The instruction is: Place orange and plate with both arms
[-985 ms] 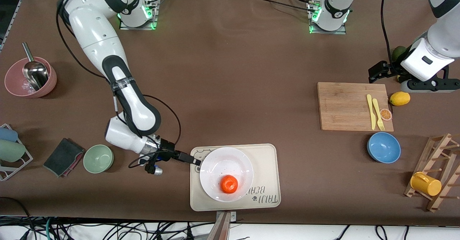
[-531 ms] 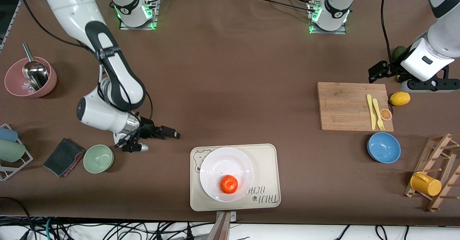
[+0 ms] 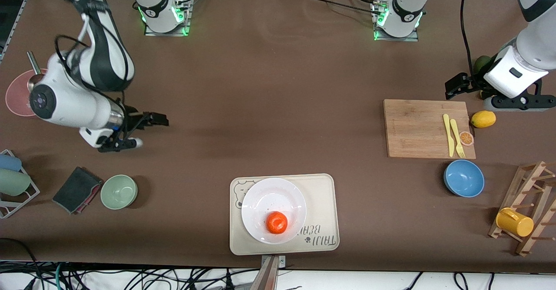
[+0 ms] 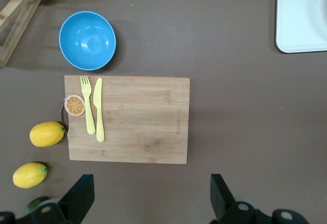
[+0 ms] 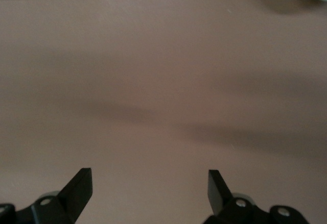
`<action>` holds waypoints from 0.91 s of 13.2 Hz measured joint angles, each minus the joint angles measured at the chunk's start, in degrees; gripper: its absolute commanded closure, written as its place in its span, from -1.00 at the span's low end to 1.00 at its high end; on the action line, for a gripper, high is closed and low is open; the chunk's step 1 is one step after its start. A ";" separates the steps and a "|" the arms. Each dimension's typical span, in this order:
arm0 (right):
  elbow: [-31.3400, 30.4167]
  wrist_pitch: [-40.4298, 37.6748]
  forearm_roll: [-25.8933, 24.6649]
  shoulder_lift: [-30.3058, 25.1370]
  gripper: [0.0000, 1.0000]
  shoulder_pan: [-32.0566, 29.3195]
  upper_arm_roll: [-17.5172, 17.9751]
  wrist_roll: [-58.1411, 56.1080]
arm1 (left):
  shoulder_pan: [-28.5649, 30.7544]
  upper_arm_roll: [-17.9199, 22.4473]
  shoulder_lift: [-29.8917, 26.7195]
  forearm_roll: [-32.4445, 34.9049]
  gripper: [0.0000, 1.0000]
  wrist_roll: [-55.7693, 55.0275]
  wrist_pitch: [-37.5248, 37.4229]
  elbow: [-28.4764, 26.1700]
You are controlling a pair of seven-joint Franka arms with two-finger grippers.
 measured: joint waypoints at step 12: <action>7.13 -20.80 -8.29 -14.57 -1.00 -1.36 0.64 9.65 | 0.00 0.00 0.02 0.00 -1.00 0.00 -0.09 0.05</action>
